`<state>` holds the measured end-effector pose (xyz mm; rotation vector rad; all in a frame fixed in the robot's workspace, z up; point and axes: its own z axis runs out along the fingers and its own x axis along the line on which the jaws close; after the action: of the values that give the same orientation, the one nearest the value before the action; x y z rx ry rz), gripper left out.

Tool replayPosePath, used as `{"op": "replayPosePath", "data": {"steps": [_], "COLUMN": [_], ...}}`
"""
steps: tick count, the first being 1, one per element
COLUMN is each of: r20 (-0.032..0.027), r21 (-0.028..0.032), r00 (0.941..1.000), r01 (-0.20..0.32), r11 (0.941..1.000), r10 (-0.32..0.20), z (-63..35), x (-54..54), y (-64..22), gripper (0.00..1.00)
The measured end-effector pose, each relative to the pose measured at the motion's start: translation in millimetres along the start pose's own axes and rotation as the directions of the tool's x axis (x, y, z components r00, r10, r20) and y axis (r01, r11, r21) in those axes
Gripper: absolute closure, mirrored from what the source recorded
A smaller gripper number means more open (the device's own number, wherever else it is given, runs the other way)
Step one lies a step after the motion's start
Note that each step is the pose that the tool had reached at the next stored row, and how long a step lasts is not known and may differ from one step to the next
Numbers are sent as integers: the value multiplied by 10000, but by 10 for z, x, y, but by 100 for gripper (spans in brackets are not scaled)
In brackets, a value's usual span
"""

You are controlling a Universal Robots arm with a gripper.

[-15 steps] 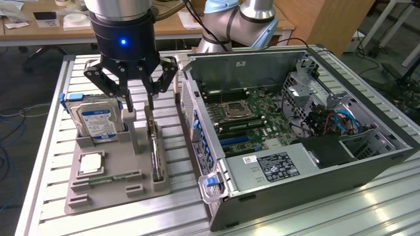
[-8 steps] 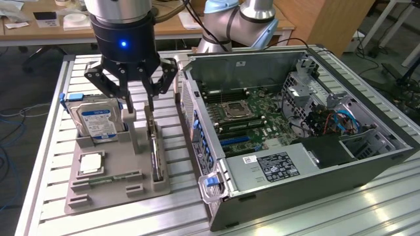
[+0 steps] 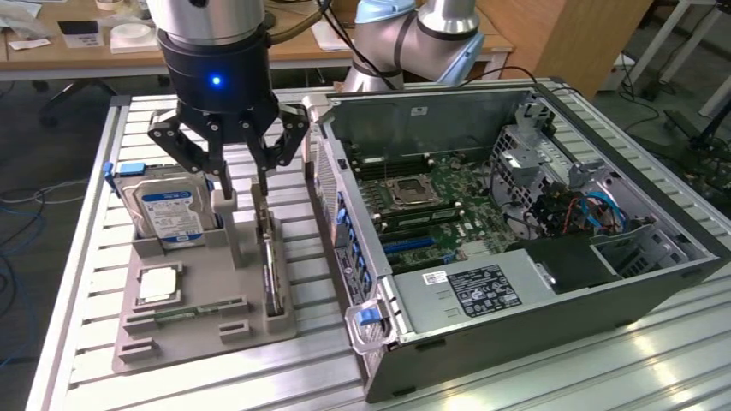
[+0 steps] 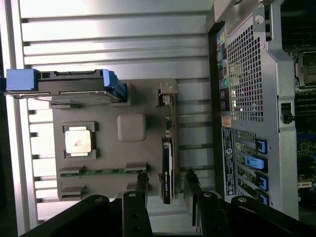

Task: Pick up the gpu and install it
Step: 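Pick up the gpu and move the gpu toward the slot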

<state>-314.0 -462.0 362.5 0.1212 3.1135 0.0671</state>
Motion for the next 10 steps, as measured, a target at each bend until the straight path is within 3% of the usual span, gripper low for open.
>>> {"op": "replayPosePath", "data": {"steps": [10], "r20": [0], "r21": [1], "r00": [10000], "r01": [0], "r11": [10000], "r10": [0], "z": [48], "x": [1], "y": [-2], "gripper": [57]}}
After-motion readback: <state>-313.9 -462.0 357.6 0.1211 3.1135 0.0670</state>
